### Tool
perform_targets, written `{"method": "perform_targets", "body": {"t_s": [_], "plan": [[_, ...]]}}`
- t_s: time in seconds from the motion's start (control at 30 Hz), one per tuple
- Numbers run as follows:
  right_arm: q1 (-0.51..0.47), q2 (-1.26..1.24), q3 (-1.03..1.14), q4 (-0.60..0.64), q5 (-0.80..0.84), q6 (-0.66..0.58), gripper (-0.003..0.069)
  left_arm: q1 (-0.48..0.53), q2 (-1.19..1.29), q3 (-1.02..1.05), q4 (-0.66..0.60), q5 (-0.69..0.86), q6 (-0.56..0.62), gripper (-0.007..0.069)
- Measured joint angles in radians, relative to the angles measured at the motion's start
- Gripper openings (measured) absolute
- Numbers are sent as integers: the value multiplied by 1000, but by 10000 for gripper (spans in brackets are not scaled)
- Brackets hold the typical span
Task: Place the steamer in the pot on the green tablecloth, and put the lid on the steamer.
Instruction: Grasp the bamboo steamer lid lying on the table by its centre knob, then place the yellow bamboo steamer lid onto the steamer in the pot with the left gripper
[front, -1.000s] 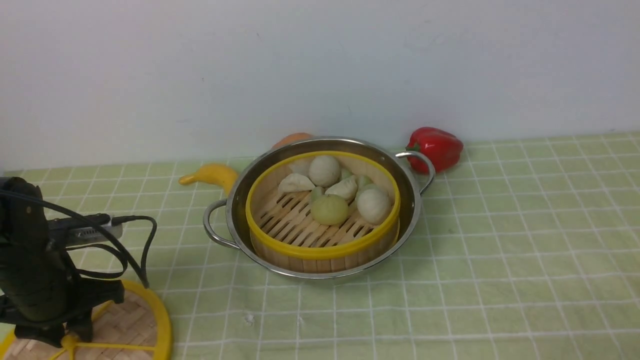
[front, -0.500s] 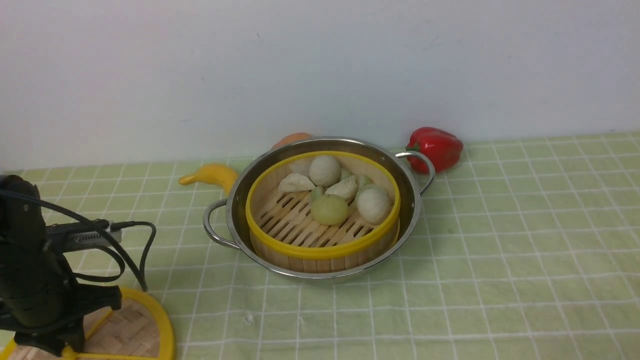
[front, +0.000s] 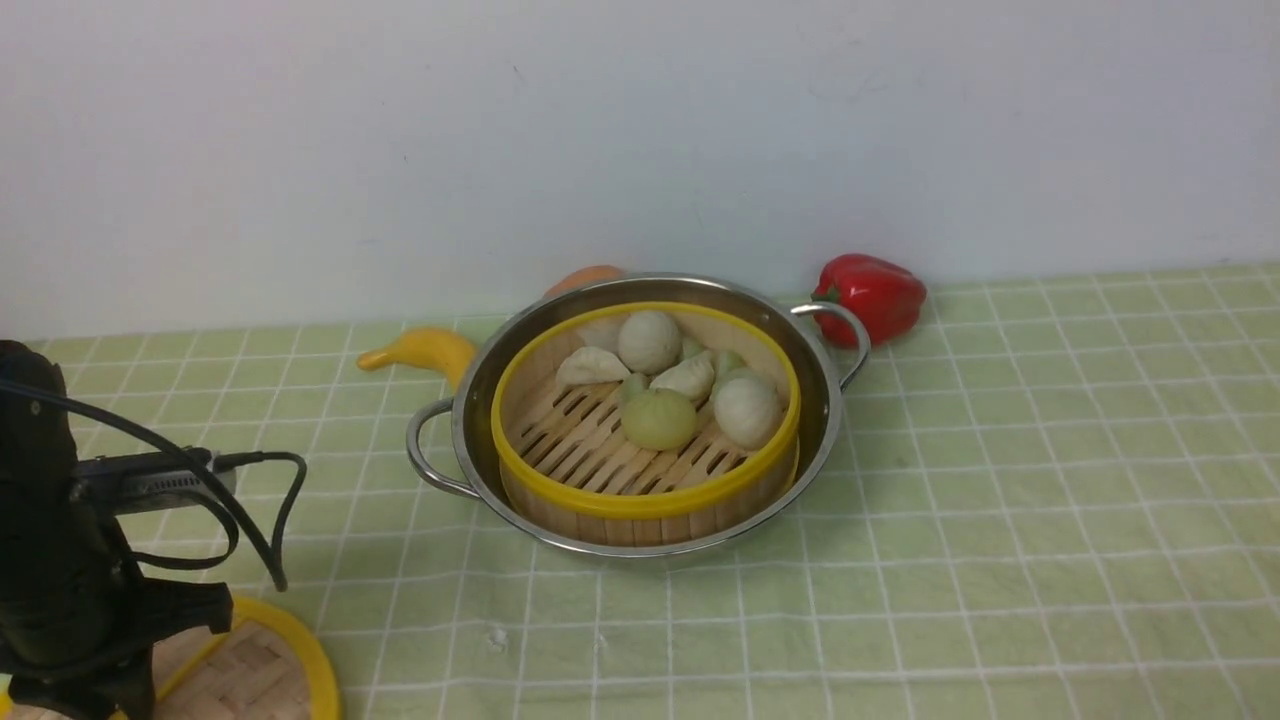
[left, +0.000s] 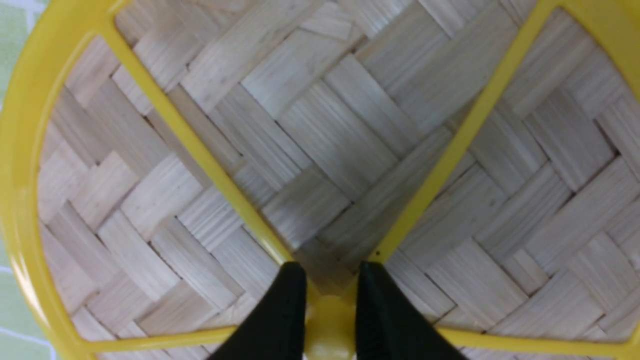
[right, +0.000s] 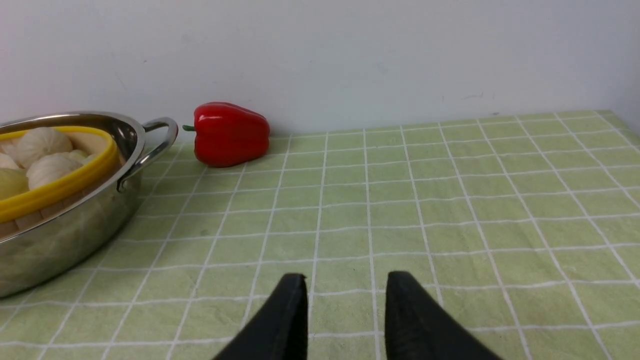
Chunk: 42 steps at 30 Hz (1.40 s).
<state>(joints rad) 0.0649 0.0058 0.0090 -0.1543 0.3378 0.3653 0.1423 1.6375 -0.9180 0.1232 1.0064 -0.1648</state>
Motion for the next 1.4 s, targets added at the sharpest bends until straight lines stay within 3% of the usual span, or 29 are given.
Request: {"method": "perform_targets", "body": {"t_s": [0.57,1.4], "plan": [[0,0,0,0,0,0,240,-11,-28,-349,-60,177,153,120],[0,0,0,0,0,0,240,-455,343,-1061,-80,220,247,120]]}}
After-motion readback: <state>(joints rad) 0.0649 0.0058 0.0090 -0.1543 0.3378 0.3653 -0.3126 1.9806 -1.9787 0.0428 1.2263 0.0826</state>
